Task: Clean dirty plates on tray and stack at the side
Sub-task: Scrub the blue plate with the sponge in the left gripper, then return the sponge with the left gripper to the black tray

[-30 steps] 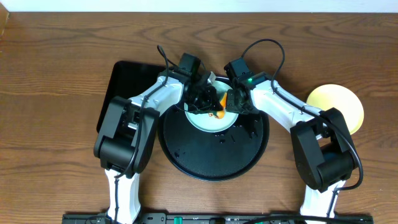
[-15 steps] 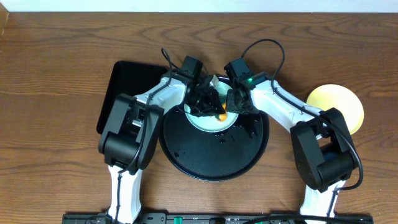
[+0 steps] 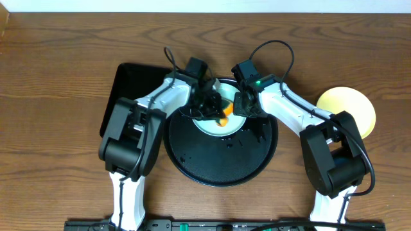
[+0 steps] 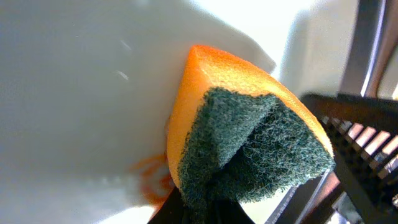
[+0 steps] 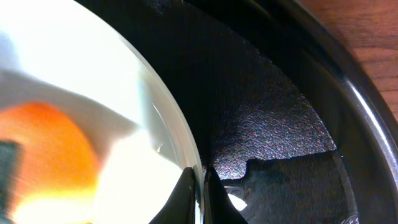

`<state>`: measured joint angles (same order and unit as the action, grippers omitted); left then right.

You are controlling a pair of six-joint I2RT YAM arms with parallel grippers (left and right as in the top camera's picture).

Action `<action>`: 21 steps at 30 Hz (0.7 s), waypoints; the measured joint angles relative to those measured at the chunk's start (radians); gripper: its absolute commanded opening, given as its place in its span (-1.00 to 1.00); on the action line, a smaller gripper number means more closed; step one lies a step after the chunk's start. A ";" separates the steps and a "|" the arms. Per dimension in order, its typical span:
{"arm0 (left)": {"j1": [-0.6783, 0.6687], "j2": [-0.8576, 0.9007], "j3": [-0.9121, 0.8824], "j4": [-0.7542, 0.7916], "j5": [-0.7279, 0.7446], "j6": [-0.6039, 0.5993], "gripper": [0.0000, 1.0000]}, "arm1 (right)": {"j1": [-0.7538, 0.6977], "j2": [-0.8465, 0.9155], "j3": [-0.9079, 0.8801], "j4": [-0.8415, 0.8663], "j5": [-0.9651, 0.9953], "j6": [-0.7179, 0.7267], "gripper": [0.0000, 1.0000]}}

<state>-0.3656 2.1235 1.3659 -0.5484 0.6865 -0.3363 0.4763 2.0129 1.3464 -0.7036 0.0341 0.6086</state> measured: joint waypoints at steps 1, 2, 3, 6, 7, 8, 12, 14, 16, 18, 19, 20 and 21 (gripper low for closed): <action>0.011 -0.002 0.001 -0.001 -0.008 0.001 -0.85 | 0.000 0.000 0.000 0.000 0.000 0.000 -0.98; 0.024 -0.003 0.002 0.000 -0.016 0.002 -0.85 | 0.000 0.000 0.000 0.000 0.000 0.000 -0.98; 0.036 -0.003 0.003 0.003 -0.022 0.003 -0.85 | 0.000 0.000 0.000 -0.002 0.000 0.000 -0.98; 0.071 -0.005 0.009 0.016 -0.040 0.004 -0.86 | 0.000 0.000 0.000 -0.005 0.000 0.000 -0.98; 0.078 -0.005 0.013 0.021 -0.043 0.004 -0.85 | 0.000 0.000 0.000 -0.005 0.000 0.000 -0.98; 0.084 -0.005 0.017 0.022 -0.049 0.005 -0.85 | 0.000 0.000 0.000 -0.005 0.000 0.000 -0.98; 0.089 -0.005 0.029 0.020 -0.060 0.023 -0.85 | 0.000 0.000 0.000 -0.005 0.000 0.000 -0.98; 0.089 -0.006 0.030 0.018 -0.062 0.028 -0.86 | 0.000 0.000 0.000 -0.005 0.000 0.000 -0.98; 0.089 -0.016 0.030 0.014 -0.069 0.043 -0.85 | 0.000 0.000 0.000 -0.005 0.000 0.000 -0.98; 0.090 -0.043 0.030 0.004 -0.084 0.061 -0.85 | 0.000 0.000 0.000 -0.005 0.000 0.000 -0.98; 0.091 -0.062 0.030 0.001 -0.091 0.068 -0.85 | 0.000 0.000 0.000 -0.005 0.000 0.000 -0.98; 0.094 -0.094 0.030 -0.002 -0.101 0.075 -0.85 | 0.000 0.000 0.000 -0.005 0.000 0.000 -0.98; 0.097 -0.126 0.030 -0.005 -0.113 0.079 -0.85 | 0.000 0.000 0.000 -0.005 0.000 0.000 -0.98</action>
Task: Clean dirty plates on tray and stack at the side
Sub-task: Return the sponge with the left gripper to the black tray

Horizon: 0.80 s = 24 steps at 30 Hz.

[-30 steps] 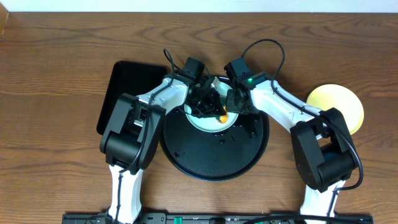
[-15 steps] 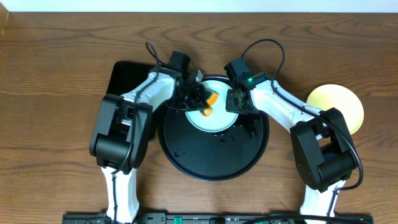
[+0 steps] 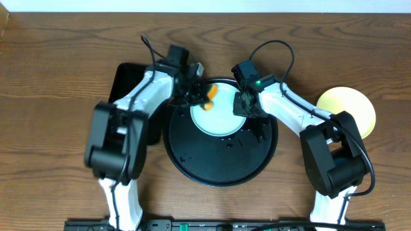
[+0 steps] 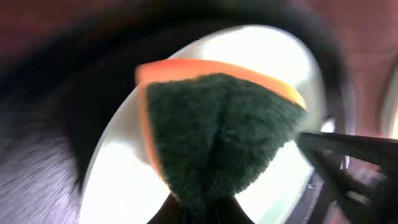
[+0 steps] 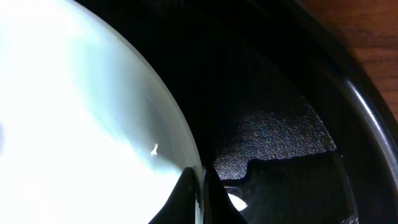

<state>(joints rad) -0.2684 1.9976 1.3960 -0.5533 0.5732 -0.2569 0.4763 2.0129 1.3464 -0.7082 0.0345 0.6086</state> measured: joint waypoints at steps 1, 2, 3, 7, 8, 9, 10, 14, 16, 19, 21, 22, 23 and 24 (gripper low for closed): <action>0.006 -0.035 0.000 -0.003 -0.010 0.004 -0.85 | 0.000 0.000 0.000 0.001 0.000 -0.002 -0.98; 0.016 -0.082 0.000 -0.010 -0.027 0.008 -0.85 | 0.000 0.000 0.000 0.002 0.000 -0.006 -0.98; 0.026 -0.114 0.000 -0.017 -0.038 0.011 -0.85 | 0.000 0.000 0.000 0.004 0.000 -0.011 -0.98; 0.098 -0.211 0.009 -0.082 -0.116 0.022 -0.85 | 0.000 -0.001 0.000 0.005 0.004 -0.029 -0.98; 0.120 -0.220 0.011 -0.099 -0.134 0.023 -0.85 | 0.000 -0.002 0.000 0.005 0.006 -0.030 -0.98; 0.145 -0.224 0.011 -0.116 -0.150 0.023 -0.85 | 0.001 -0.003 0.000 0.005 0.009 -0.034 -0.98; 0.170 -0.224 0.011 -0.130 -0.164 0.023 -0.85 | 0.001 -0.005 0.000 0.005 0.012 -0.038 -0.98; 0.265 -0.217 0.011 -0.159 -0.203 0.023 -0.84 | 0.004 -0.022 -0.005 0.006 0.031 -0.060 -0.98; 0.305 -0.217 0.011 -0.161 -0.218 0.023 -0.84 | 0.005 -0.042 -0.010 0.004 0.048 -0.073 -0.98; 0.341 -0.217 0.004 -0.160 -0.237 0.023 -0.84 | 0.008 -0.089 -0.013 0.000 0.098 -0.104 -0.98; 0.356 -0.217 -0.008 -0.159 -0.243 0.023 -0.84 | 0.010 -0.128 -0.013 -0.004 0.146 -0.129 -0.98; 0.360 -0.217 -0.020 -0.158 -0.247 0.023 -0.84 | 0.012 -0.146 -0.013 -0.005 0.169 -0.141 -0.98; 0.364 -0.217 -0.031 -0.157 -0.252 0.024 -0.84 | 0.015 -0.163 -0.013 -0.006 0.196 -0.153 -0.98; 0.366 -0.217 -0.042 -0.156 -0.258 0.028 -0.84 | 0.023 -0.180 -0.013 -0.008 0.227 -0.166 -0.98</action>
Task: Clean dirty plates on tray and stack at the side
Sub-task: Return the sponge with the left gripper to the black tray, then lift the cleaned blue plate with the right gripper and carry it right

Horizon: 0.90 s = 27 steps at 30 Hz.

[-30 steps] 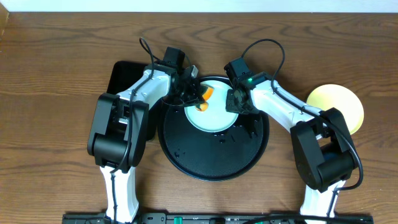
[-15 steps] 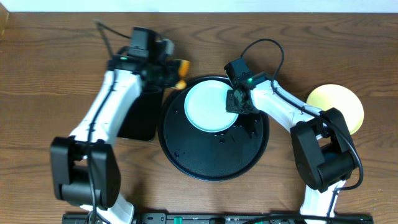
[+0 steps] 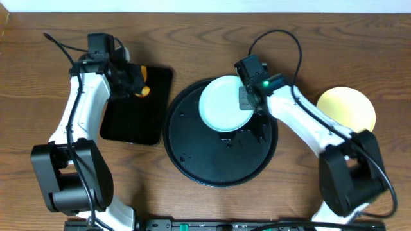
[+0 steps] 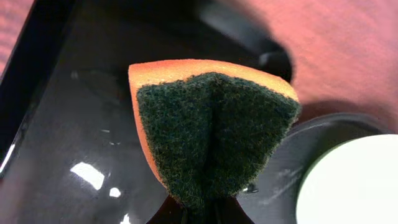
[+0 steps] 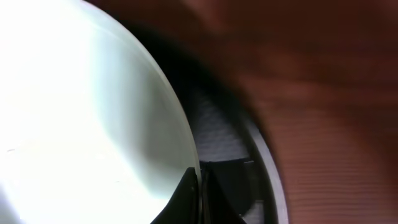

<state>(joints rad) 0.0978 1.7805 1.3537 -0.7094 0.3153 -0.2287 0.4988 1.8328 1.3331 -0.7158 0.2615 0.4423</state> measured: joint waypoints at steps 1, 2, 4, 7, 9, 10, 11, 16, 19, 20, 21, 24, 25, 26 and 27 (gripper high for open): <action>0.002 0.000 -0.012 0.003 -0.007 0.003 -0.84 | 0.009 -0.013 0.000 0.000 0.026 -0.011 -0.98; 0.003 0.000 -0.023 0.007 -0.013 0.006 -0.84 | 0.023 -0.024 0.000 -0.001 0.059 -0.027 -0.98; 0.003 0.000 -0.044 0.016 -0.031 0.018 -0.84 | 0.049 -0.039 0.000 -0.001 0.120 -0.052 -0.98; 0.003 0.000 -0.076 0.037 -0.042 0.040 -0.84 | 0.092 -0.048 0.000 -0.002 0.241 -0.098 -0.98; 0.003 0.000 -0.095 0.056 -0.050 0.056 -0.84 | 0.119 -0.048 0.000 -0.001 0.328 -0.129 -0.98; 0.003 0.000 -0.105 0.066 -0.053 0.063 -0.84 | 0.132 -0.048 0.000 -0.001 0.368 -0.143 -0.99; 0.003 0.000 -0.119 0.082 -0.060 0.071 -0.84 | 0.149 -0.048 0.000 -0.002 0.427 -0.161 -0.98; 0.003 0.000 -0.174 0.137 -0.071 0.081 -0.84 | 0.219 -0.048 0.000 0.003 0.620 -0.199 -0.98; 0.003 0.000 -0.202 0.163 -0.079 0.085 -0.84 | 0.253 -0.048 0.000 0.018 0.707 -0.211 -0.98; 0.003 0.000 -0.211 0.174 -0.079 0.086 -0.84 | 0.258 -0.048 0.000 0.023 0.731 -0.213 -0.98; 0.003 0.000 -0.220 0.182 -0.079 0.088 -0.84 | 0.265 -0.048 0.000 0.029 0.752 -0.215 -0.98; 0.003 0.000 -0.242 0.198 -0.083 0.092 -0.84 | 0.276 -0.048 0.000 0.040 0.798 -0.217 -0.98; 0.003 0.000 -0.250 0.203 -0.083 0.093 -0.84 | 0.281 -0.048 0.000 0.043 0.808 -0.218 -0.98; 0.003 0.000 -0.254 0.203 -0.083 0.095 -0.84 | 0.282 -0.048 0.000 0.043 0.816 -0.219 -0.98; 0.003 0.000 -0.259 0.206 -0.083 0.095 -0.84 | 0.283 -0.048 -0.001 0.043 0.822 -0.220 -0.98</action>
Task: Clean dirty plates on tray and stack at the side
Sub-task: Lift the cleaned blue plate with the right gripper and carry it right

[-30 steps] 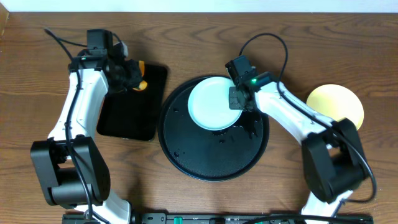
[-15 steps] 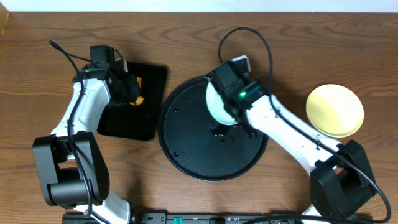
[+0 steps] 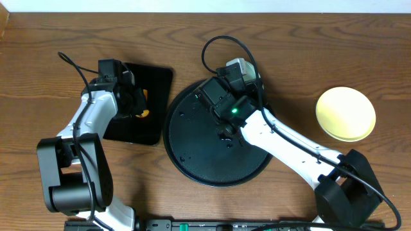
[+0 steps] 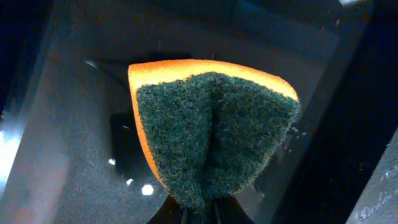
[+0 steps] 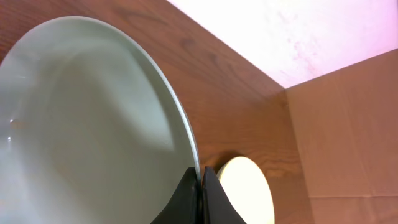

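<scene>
A pale white-green plate (image 5: 93,124) is held on edge, lifted, with my right gripper (image 5: 201,180) shut on its rim. In the overhead view the raised right gripper (image 3: 239,72) is above the far rim of the round black tray (image 3: 212,160), and the plate barely shows there. My left gripper (image 4: 202,213) is shut on an orange sponge (image 4: 211,130) with a dark green scrub face, low over the square black tray (image 4: 62,155). From overhead the sponge (image 3: 145,113) is at that tray's right part. A yellow plate (image 3: 345,113) lies on the table at the right.
The round tray's floor holds no plate, only small specks. The square black tray (image 3: 138,128) lies left of it. A wall and a brown cardboard-coloured surface (image 5: 348,124) show beyond the table in the right wrist view.
My right gripper has lifted the pale plate off the round tray and turned it on edge, high above the tray. The left gripper with the sponge has sunk lower over the square tray.
The sponge in my left gripper was pressed on the pale plate while the right gripper held its rim. Then the sponge stood at the plate's far edge, then over the square tray. The plate tilted up, and now hangs clear of the round tray.
</scene>
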`<state>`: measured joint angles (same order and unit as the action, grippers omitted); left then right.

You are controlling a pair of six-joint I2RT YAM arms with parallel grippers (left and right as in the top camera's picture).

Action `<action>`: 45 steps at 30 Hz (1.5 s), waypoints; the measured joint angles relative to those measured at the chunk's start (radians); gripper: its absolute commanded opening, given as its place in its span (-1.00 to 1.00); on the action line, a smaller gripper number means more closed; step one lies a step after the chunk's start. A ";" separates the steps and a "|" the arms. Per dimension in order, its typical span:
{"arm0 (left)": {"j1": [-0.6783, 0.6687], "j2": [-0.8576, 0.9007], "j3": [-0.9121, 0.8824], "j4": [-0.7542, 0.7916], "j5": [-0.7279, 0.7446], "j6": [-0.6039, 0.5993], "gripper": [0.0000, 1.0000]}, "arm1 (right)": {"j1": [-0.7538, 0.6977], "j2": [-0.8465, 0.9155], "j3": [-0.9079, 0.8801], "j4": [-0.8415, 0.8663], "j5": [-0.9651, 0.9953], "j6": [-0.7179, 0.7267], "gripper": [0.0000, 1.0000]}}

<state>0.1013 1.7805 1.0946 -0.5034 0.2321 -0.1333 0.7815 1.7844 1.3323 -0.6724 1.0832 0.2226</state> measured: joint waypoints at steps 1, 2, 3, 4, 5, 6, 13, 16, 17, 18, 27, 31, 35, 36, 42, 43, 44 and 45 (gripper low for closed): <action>0.000 0.000 -0.003 0.002 0.000 0.000 -0.84 | 0.000 0.000 0.000 0.000 0.006 0.000 -0.98; 0.000 0.000 -0.006 0.005 0.000 0.000 -0.84 | 0.000 0.000 0.000 0.000 0.011 0.000 -0.98; 0.000 0.000 -0.006 0.006 0.000 0.000 -0.84 | 0.000 0.000 0.000 0.000 0.015 0.000 -0.98; 0.000 0.000 -0.007 0.008 0.000 0.000 -0.84 | 0.000 0.000 0.000 0.000 0.016 0.000 -0.98; 0.000 0.000 -0.007 0.010 0.000 0.000 -0.84 | 0.000 0.000 0.000 0.000 0.018 0.000 -0.98; 0.000 0.000 -0.007 0.011 -0.001 0.000 -0.84 | 0.000 0.000 0.000 0.000 0.021 0.000 -0.98; 0.000 0.000 -0.007 0.012 -0.003 0.000 -0.84 | 0.000 0.000 0.000 0.008 0.043 0.000 -0.98; 0.000 0.000 -0.007 0.011 -0.003 0.000 -0.84 | 0.000 -0.005 0.000 0.008 0.047 0.000 -0.98; 0.000 0.000 -0.007 0.011 -0.003 0.000 -0.83 | 0.000 -0.010 0.000 0.011 0.049 0.000 -0.98; 0.000 0.000 -0.007 0.011 -0.003 0.000 -0.84 | 0.000 -0.015 0.000 0.014 0.050 0.000 -0.98; 0.000 0.000 -0.041 0.065 -0.002 0.000 -0.85 | -0.007 -0.109 -0.001 0.041 0.025 0.008 -0.98; 0.000 0.000 -0.073 0.098 -0.003 0.006 -0.85 | -0.048 -0.142 -0.001 0.041 -0.002 0.026 -0.98; 0.000 0.000 -0.097 0.147 -0.002 0.060 -0.85 | -0.111 -0.170 -0.001 0.029 -0.024 0.048 -0.98; 0.000 0.000 -0.105 0.163 -0.002 0.078 -0.85 | -0.133 -0.177 -0.001 0.018 -0.035 0.058 -0.99; 0.000 0.000 -0.142 0.220 -0.046 0.139 -0.85 | -0.304 -0.204 -0.001 -0.101 -0.150 0.155 -0.98; 0.000 0.000 -0.142 0.221 -0.055 0.139 -0.85 | -0.342 -0.204 -0.001 -0.124 -0.175 0.175 -0.98; 0.000 0.000 -0.142 0.221 -0.053 0.143 -0.85 | -0.363 -0.204 -0.002 -0.137 -0.191 0.187 -0.98; 0.000 0.000 -0.142 0.221 -0.042 0.159 -0.85 | -0.395 -0.204 -0.002 -0.156 -0.215 0.202 -0.98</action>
<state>0.1013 1.7805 0.9527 -0.2825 0.1898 0.0257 0.3862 1.5806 1.3300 -0.8284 0.8684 0.4248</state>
